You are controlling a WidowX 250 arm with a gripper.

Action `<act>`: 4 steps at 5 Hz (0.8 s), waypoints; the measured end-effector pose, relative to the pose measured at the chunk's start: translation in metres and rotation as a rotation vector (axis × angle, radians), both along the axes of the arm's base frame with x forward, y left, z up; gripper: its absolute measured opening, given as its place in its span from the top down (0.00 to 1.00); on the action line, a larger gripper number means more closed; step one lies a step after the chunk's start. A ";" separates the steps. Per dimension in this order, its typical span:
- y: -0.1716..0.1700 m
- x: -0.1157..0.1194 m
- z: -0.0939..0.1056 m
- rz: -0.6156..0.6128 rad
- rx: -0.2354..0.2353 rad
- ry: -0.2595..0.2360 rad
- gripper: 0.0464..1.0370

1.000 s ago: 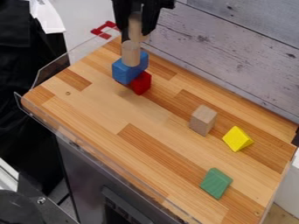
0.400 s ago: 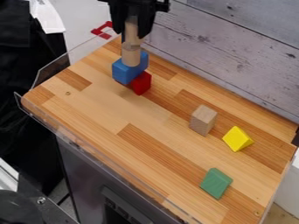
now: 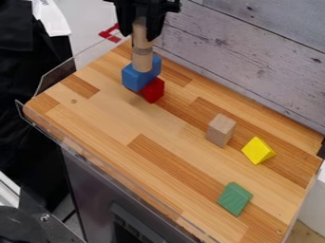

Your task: Put the cylinder on top of the blue rectangle

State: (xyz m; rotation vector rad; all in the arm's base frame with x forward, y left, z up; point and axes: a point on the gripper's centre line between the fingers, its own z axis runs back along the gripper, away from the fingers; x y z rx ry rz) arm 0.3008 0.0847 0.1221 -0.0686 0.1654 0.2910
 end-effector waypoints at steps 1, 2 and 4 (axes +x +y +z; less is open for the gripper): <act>0.000 0.000 -0.005 0.001 -0.002 0.019 0.52; 0.000 0.000 -0.013 -0.005 -0.012 0.041 0.52; 0.000 0.002 -0.015 0.000 -0.033 0.042 0.47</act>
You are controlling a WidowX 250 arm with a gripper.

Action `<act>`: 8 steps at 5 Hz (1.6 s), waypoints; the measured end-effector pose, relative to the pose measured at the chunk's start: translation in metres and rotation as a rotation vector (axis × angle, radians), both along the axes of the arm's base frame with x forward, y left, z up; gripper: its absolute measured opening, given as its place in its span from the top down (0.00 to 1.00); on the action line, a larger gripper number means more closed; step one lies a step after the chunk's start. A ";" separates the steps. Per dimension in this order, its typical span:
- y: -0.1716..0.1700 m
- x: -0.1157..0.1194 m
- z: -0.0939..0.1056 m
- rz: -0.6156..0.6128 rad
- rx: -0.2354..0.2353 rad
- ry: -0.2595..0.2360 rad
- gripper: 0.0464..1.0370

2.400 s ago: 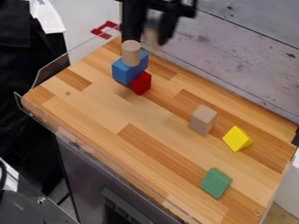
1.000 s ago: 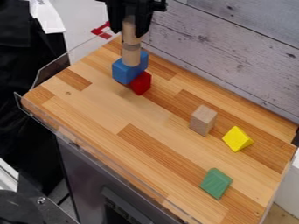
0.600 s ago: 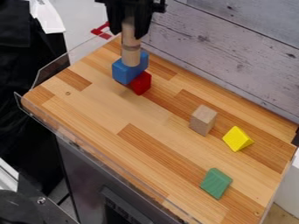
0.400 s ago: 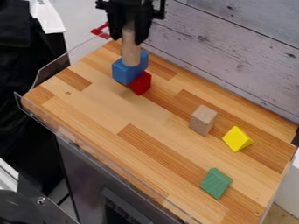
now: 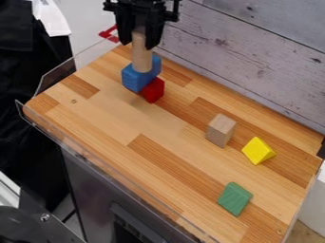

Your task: Put the cylinder on top of the blue rectangle

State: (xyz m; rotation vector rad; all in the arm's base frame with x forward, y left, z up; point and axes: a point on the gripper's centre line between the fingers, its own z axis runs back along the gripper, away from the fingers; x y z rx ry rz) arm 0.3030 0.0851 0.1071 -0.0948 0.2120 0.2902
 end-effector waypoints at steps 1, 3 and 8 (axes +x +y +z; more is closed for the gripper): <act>-0.001 0.000 -0.004 0.001 -0.014 0.006 0.16; -0.001 -0.001 0.004 0.017 -0.012 0.010 0.04; -0.097 -0.042 0.019 -0.106 0.068 -0.070 0.04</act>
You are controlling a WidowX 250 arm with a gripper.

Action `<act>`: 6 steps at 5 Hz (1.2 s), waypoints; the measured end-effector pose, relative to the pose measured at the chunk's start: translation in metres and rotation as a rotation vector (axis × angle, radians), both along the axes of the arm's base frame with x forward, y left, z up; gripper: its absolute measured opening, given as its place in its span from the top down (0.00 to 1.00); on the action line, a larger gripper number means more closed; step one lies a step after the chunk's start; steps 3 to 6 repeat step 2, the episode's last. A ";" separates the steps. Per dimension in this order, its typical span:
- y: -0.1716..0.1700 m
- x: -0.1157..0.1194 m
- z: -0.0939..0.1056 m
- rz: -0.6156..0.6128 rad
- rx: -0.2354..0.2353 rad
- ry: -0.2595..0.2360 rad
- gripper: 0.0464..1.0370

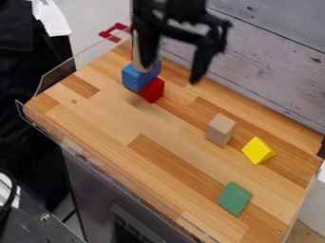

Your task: Put the cylinder on top of the blue rectangle

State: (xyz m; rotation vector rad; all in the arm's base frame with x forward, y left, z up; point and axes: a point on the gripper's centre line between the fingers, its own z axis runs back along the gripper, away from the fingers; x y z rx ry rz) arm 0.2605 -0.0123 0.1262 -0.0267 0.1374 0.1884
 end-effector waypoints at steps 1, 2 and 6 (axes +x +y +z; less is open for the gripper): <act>-0.014 0.005 -0.021 -0.039 0.005 0.060 0.04; -0.025 0.022 -0.033 -0.068 0.024 0.076 0.04; -0.025 0.022 -0.033 -0.068 0.024 0.076 0.04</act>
